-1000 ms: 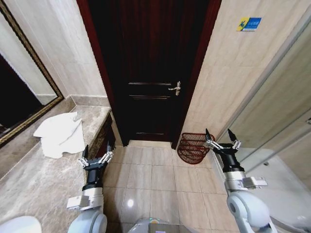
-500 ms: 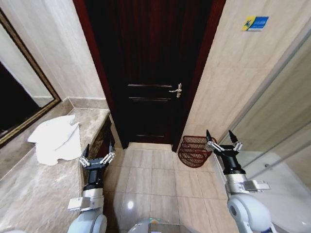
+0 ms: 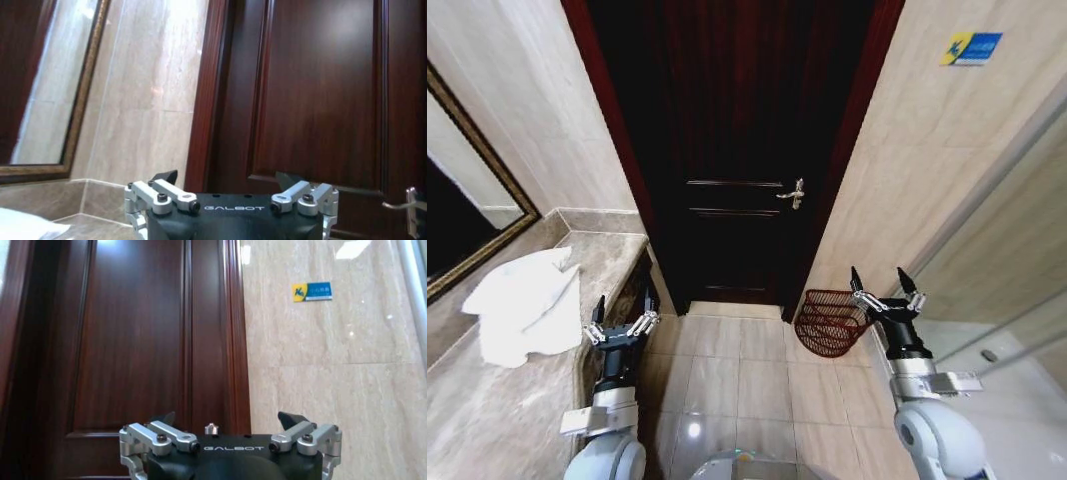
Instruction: Discard the used towel into the hamper.
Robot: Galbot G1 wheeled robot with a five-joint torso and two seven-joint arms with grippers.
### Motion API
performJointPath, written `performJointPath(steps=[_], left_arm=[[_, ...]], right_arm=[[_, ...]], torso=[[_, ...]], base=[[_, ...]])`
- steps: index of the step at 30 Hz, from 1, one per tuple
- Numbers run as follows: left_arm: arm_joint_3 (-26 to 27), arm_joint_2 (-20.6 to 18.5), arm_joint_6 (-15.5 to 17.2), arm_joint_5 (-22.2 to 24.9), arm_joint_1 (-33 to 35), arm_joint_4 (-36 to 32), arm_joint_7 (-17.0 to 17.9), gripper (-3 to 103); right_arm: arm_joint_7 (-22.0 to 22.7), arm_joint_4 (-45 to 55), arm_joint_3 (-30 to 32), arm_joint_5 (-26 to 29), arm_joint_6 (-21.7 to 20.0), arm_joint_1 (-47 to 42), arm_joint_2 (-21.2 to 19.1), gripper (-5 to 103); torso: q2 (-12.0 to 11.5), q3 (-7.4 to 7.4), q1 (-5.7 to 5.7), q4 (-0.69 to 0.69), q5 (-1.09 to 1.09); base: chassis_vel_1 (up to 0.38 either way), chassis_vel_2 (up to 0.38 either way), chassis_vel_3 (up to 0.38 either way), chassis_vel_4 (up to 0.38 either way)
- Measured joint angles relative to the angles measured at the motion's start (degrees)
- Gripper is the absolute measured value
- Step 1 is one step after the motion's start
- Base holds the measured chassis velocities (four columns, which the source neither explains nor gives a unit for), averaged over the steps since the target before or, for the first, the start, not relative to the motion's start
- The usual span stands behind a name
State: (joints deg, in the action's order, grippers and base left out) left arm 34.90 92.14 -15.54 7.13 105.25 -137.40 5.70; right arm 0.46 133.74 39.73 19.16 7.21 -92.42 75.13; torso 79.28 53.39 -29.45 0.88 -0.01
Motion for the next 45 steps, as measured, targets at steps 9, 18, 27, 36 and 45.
performJointPath(steps=[9, 18, 27, 36, 45], left_arm=[[0.36, 0.0, -0.81, 0.24, -0.12, -0.24, -0.5, 98], [1.83, 0.0, -0.23, 0.98, -0.83, -0.39, 4.36, 99], [2.27, 0.0, 1.22, 1.28, -1.13, -0.53, 6.58, 98], [3.21, 0.01, 1.88, 1.28, -1.59, -0.33, 7.34, 99], [4.21, 0.0, 2.72, 1.9, -2.5, 0.5, 7.81, 99]], right_arm=[[0.1, -0.45, 0.1, 0.29, 0.17, 0.21, -0.26, 100], [0.79, -1.27, -0.44, -1.69, 2.21, 0.85, -0.5, 100], [0.05, -1.27, -0.59, -1.29, 1.62, 0.35, -0.27, 100], [0.11, -2.15, -0.55, -0.25, 0.94, 1.58, -0.82, 100], [0.3, -3.96, -0.99, -0.03, 0.5, 3.18, -1.35, 100]], torso=[[-0.01, 0.01, -0.01, 0.01, 0.01], [-0.01, 0.01, -0.03, -0.01, 0.01], [0.01, -0.01, 0.04, -0.01, 0.01], [0.0, 0.01, -0.01, 0.0, 0.01], [0.0, 0.0, 0.0, 0.0, 0.01]], base=[[-0.155, 0.162, 0.15, -0.153], [-0.096, 0.081, 0.085, -0.091], [0.0, 0.0, 0.0, 0.0], [0.019, 0.04, 0.043, 0.033], [0.083, 0.067, 0.081, 0.087]])
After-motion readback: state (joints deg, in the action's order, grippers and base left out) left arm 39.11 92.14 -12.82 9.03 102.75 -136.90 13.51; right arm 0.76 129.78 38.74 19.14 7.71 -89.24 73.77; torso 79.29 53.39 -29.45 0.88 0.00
